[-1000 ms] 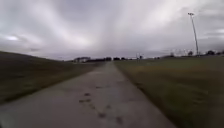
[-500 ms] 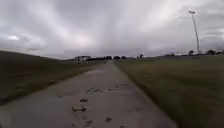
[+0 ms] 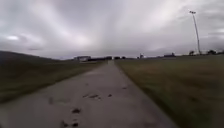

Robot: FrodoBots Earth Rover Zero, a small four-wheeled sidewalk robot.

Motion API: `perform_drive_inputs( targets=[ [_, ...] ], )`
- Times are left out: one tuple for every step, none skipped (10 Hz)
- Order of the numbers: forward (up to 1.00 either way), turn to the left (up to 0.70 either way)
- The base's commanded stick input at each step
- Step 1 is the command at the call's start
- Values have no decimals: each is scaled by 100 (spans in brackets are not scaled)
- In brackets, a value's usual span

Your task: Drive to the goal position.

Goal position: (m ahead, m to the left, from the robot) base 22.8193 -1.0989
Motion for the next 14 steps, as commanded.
perform_drive_inputs(
  targets=[
    [70,0],
    [70,0],
    [70,0],
    [70,0],
    [70,0],
    [70,0],
    [70,0],
    [70,-22],
    [70,-5],
    [70,0],
    [70,0],
    [70,0],
    [70,0],
    [70,0]
  ],
)
